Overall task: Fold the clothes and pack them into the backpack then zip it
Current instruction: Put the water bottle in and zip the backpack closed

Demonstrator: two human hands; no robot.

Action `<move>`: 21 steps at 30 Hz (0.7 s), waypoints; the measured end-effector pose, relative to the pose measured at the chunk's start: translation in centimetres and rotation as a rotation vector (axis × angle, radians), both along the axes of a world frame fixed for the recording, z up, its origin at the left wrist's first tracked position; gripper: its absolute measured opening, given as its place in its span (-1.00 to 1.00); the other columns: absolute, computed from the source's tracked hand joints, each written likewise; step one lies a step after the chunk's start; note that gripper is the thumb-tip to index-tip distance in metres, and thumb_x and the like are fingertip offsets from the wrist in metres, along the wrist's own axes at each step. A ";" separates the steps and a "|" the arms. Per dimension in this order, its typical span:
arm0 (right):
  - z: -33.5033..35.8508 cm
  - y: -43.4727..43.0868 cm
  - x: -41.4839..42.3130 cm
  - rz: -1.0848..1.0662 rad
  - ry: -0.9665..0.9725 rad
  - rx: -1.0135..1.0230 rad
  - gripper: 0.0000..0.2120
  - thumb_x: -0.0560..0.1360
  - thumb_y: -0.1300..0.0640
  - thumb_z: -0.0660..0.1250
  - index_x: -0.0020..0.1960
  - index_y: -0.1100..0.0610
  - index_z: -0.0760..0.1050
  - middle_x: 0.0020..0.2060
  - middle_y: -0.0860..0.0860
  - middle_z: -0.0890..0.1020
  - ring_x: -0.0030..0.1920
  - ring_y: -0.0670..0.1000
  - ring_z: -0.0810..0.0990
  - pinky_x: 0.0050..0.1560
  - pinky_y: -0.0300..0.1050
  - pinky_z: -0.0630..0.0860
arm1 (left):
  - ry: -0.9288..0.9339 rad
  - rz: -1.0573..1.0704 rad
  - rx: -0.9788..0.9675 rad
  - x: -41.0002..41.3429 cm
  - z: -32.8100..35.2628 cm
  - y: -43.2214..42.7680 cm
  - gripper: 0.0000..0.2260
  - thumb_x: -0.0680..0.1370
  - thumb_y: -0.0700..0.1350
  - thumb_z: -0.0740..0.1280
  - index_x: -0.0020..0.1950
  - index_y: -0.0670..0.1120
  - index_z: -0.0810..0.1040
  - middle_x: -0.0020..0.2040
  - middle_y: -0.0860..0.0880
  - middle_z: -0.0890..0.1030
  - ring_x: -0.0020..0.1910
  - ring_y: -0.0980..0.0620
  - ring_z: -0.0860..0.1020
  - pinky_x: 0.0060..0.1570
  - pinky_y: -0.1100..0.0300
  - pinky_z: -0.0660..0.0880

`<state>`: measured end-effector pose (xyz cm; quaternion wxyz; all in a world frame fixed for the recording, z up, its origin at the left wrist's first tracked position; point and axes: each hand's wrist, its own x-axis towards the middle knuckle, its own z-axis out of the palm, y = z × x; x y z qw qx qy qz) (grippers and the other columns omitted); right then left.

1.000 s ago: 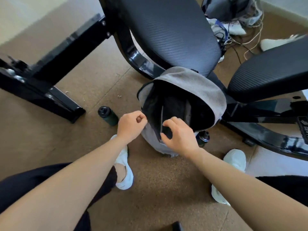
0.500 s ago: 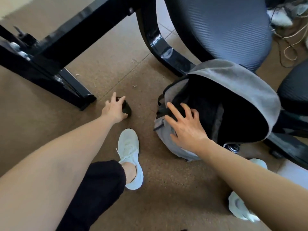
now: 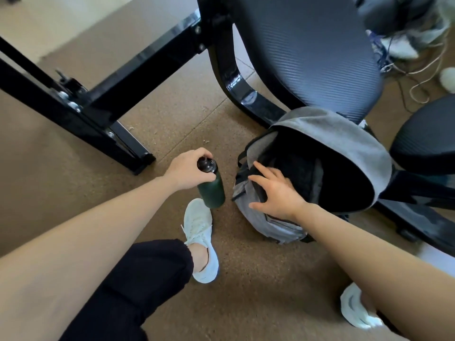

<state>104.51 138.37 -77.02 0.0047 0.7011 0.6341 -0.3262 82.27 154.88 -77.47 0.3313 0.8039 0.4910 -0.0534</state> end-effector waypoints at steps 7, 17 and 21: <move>5.5 -2.1 -1.4 -0.299 0.482 0.070 -0.15 0.37 -0.14 0.59 0.56 -0.07 0.27 0.45 -0.10 0.43 0.41 -0.07 0.41 0.38 -0.11 0.37 | -0.294 0.032 -0.047 2.6 10.6 -6.2 -0.54 0.37 0.15 0.59 0.22 0.18 0.56 0.15 0.14 0.59 0.11 0.08 0.55 0.08 0.11 0.48; 8.7 -3.5 -1.2 -0.568 0.725 0.347 -0.58 0.44 -0.09 0.54 0.26 -0.05 0.57 0.10 -0.17 0.69 0.13 -0.20 0.64 0.21 -0.11 0.58 | -0.595 0.169 -0.628 4.7 10.3 -11.1 -0.25 0.32 0.20 0.58 0.45 0.12 0.41 0.33 0.11 0.57 0.34 0.10 0.52 0.35 0.08 0.48; 7.5 -1.2 -1.8 -0.740 0.797 0.256 -0.65 0.47 -0.20 0.48 0.16 -0.04 0.65 0.01 -0.09 0.75 0.06 -0.07 0.72 0.16 0.11 0.65 | -0.522 0.124 -0.667 3.7 8.6 -9.7 -0.18 0.41 -0.10 0.61 0.55 0.12 0.24 0.30 0.13 0.53 0.29 0.14 0.52 0.14 0.27 0.55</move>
